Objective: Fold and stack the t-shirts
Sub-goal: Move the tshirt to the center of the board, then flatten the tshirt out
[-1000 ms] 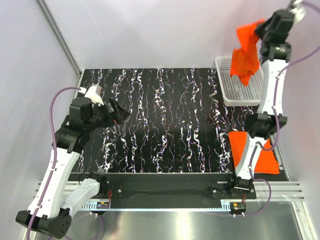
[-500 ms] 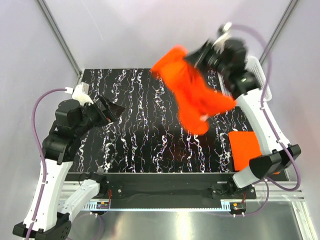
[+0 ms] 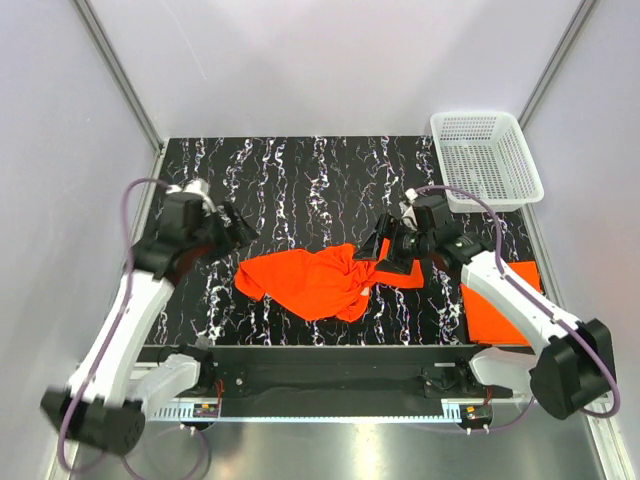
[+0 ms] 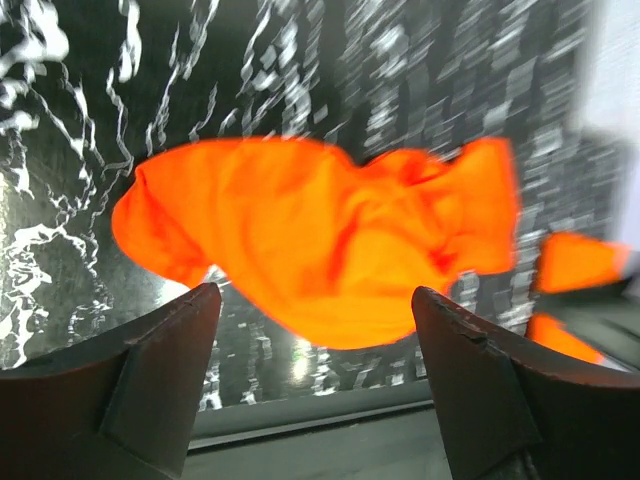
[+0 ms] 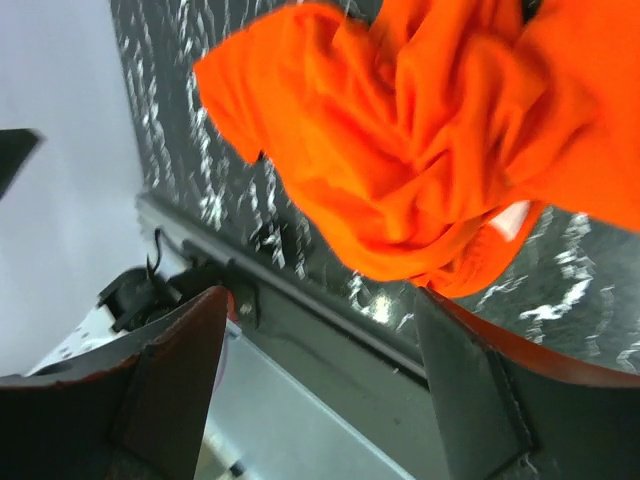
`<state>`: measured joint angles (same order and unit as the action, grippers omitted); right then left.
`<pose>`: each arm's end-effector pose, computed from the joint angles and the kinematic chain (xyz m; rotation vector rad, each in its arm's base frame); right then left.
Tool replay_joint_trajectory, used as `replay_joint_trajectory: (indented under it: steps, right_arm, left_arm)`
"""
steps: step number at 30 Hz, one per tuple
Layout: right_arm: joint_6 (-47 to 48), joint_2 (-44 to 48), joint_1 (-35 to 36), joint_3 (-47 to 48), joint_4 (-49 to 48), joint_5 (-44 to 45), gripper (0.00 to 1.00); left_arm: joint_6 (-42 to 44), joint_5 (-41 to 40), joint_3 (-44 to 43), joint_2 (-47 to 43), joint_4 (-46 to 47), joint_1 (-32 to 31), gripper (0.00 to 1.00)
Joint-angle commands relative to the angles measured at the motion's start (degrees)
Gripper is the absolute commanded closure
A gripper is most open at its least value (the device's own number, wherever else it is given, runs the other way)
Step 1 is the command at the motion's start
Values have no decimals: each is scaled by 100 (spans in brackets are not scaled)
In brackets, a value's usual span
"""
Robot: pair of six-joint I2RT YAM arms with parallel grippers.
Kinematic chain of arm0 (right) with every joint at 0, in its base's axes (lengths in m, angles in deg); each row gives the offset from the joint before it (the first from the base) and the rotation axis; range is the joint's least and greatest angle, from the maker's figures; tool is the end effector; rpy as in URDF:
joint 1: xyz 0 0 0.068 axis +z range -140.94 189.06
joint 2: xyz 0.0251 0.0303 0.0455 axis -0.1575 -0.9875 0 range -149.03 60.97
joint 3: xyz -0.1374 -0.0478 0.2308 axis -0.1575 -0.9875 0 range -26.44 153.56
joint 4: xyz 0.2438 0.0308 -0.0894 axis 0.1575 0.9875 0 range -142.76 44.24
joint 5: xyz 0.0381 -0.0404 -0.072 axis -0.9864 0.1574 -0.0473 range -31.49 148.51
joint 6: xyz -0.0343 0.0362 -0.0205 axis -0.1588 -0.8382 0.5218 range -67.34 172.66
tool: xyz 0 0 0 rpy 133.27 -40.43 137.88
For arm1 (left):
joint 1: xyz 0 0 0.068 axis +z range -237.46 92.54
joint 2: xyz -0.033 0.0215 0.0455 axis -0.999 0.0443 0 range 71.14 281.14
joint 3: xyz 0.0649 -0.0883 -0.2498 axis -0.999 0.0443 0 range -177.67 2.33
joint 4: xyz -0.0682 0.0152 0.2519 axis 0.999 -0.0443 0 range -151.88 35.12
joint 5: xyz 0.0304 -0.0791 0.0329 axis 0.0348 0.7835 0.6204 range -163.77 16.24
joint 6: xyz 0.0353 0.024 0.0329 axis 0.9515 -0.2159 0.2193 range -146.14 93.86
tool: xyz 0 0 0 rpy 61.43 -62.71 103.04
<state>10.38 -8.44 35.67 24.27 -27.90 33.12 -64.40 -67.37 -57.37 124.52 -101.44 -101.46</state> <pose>0.2216 0.1280 0.2658 0.1015 2.5118 1.0719 0.1766 -0.0480 0.3414 -0.4327 2.3013 -0.5954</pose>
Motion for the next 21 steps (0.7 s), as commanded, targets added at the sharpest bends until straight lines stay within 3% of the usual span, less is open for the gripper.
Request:
replay_joint_trajectory:
  steps: [1, 8, 13, 21]
  right_arm:
    - [545, -72, -269, 236, 692, 1023, 19]
    - [800, -1371, -1297, 482, 1143, 1176, 29]
    - [1099, -1874, -1369, 693, 1380, 1378, 25]
    - [1099, -2287, -1369, 650, 1407, 1352, 20]
  left_arm:
    - [459, 126, -67, 934, 341, -234, 18]
    - [1567, -15, -1753, 3736, 368, -954, 16]
    - [2067, 2, -2510, 4767, 368, -1588, 14]
    - [2279, 345, -2854, 5893, 359, -2097, 11]
